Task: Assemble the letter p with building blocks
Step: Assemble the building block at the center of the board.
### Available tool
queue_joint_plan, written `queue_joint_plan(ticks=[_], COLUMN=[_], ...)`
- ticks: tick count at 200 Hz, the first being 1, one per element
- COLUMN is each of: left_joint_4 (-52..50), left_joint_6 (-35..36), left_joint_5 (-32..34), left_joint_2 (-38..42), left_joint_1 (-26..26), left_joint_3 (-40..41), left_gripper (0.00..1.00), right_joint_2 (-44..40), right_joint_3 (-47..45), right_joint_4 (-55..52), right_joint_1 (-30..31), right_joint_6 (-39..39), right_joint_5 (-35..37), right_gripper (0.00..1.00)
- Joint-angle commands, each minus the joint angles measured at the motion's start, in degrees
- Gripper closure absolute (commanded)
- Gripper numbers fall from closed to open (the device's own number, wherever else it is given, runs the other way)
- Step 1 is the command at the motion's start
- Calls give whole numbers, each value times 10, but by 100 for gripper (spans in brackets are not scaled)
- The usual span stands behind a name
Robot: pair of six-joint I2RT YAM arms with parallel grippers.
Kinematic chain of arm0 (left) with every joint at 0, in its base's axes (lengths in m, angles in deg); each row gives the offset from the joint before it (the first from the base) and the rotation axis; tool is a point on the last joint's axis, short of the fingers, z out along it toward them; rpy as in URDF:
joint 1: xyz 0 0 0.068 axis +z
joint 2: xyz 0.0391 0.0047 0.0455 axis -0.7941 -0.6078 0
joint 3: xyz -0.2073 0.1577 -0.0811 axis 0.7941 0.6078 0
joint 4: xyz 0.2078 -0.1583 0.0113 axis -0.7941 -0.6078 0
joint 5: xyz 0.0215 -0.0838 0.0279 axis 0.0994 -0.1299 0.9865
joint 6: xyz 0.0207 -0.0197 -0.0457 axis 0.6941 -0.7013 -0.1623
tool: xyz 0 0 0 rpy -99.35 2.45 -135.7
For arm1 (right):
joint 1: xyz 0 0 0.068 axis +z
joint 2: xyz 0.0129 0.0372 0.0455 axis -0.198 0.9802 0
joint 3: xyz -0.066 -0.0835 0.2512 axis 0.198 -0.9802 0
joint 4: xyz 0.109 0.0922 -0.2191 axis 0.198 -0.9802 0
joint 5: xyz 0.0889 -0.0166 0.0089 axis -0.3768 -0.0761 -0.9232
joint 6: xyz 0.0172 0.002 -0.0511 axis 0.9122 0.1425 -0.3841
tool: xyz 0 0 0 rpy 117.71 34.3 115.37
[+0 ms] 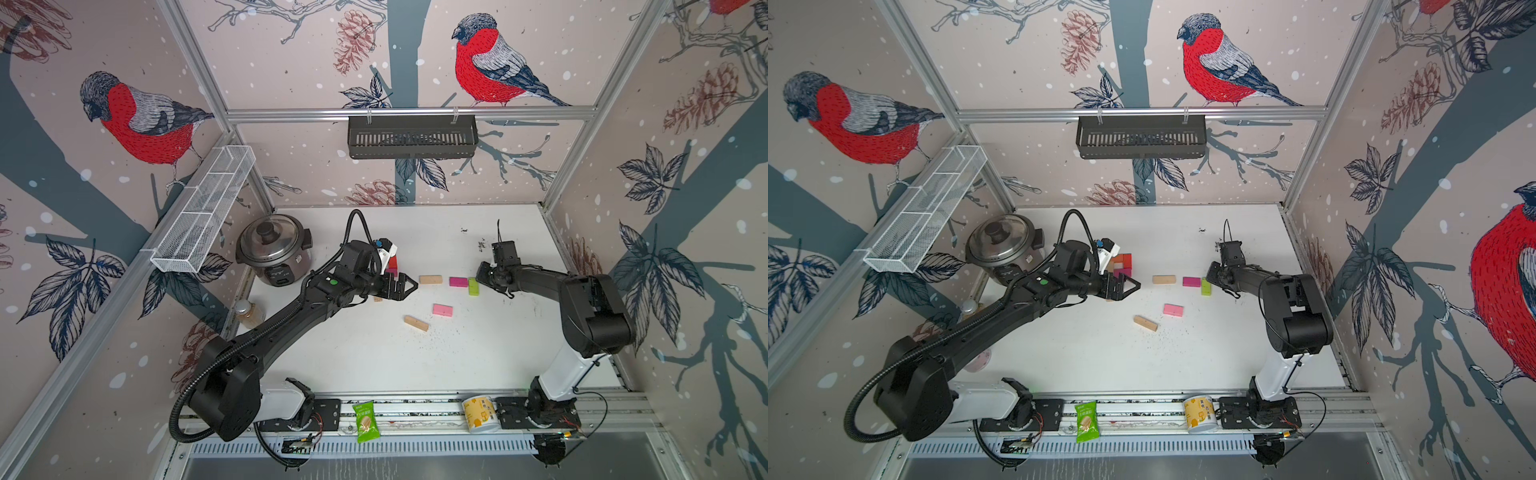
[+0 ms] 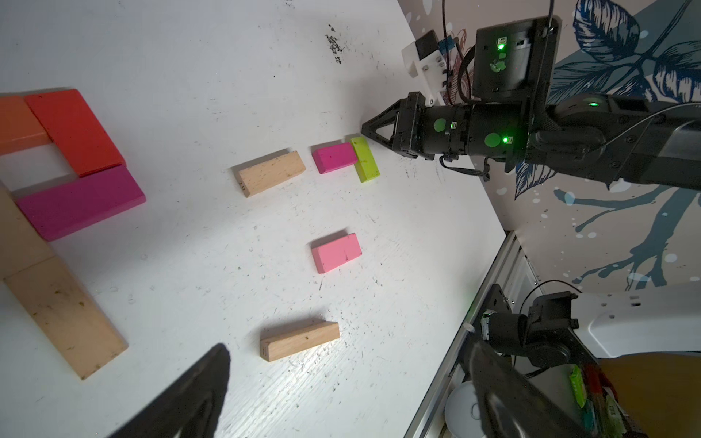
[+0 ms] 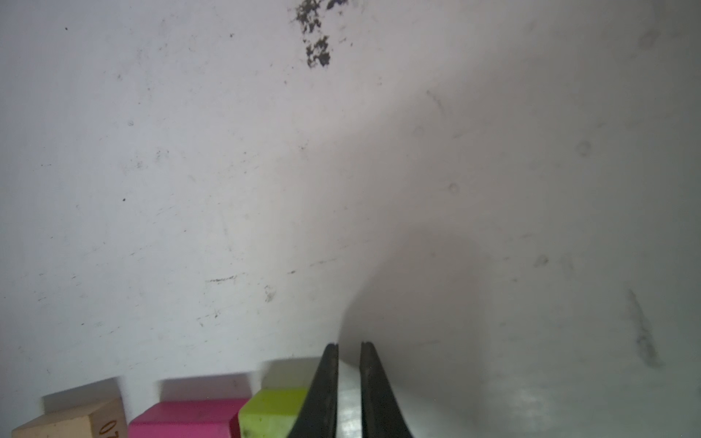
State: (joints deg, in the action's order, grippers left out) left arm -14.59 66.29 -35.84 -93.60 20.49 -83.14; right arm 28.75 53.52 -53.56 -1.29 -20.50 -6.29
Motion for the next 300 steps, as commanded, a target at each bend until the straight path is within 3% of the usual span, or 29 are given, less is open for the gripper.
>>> queue_joint_plan(ticks=[1, 218, 300], left_joint_4=[-8, -14, -16], left_joint_6=[26, 27, 27], left_joint_5=[10, 9, 13], left_joint_2=[10, 18, 17], left_joint_1=[1, 1, 1], left_joint_3=[4, 9, 9], left_gripper=[2, 2, 2], right_joint_2=[5, -19, -45], right_joint_3=[2, -35, -63], right_joint_4=[-5, -23, -23], right_joint_1=[5, 9, 36], right_joint_6=[0, 21, 18], right_joint_5=[-3, 41, 35], right_gripper=[84, 81, 81])
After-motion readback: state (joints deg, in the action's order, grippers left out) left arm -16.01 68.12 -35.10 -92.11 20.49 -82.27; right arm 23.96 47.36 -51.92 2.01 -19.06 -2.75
